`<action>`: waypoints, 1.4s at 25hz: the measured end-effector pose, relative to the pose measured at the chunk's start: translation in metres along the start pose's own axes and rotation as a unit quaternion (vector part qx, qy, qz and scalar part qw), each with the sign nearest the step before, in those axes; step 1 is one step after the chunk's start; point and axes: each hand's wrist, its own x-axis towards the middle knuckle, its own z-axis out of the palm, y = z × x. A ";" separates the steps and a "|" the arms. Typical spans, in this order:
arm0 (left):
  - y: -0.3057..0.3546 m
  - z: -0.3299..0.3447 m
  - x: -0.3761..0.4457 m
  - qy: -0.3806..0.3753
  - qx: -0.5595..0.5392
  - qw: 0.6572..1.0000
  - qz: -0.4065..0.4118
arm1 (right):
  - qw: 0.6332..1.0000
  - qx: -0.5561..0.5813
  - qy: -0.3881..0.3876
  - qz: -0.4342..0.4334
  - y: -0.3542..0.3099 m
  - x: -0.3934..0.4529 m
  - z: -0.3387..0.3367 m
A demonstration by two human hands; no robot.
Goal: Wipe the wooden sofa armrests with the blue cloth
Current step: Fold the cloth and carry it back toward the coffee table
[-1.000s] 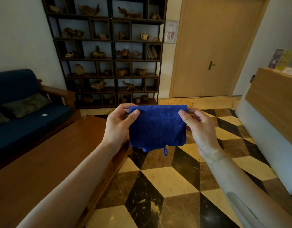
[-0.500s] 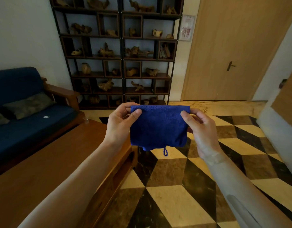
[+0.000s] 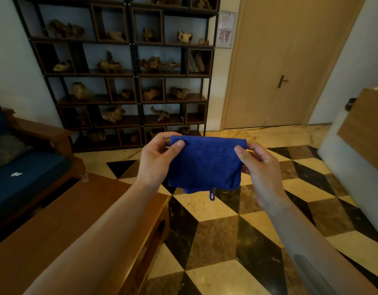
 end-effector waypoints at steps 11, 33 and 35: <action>-0.061 0.087 0.165 0.012 -0.026 1.000 0.000 | 1.000 -0.007 -0.007 -0.003 0.052 0.186 -0.027; -0.164 0.133 0.436 0.039 -0.010 0.999 0.018 | 1.000 0.012 -0.021 0.009 0.138 0.477 0.019; -0.171 0.119 0.456 0.043 -0.008 0.999 0.020 | 0.999 0.014 -0.030 0.007 0.141 0.495 0.039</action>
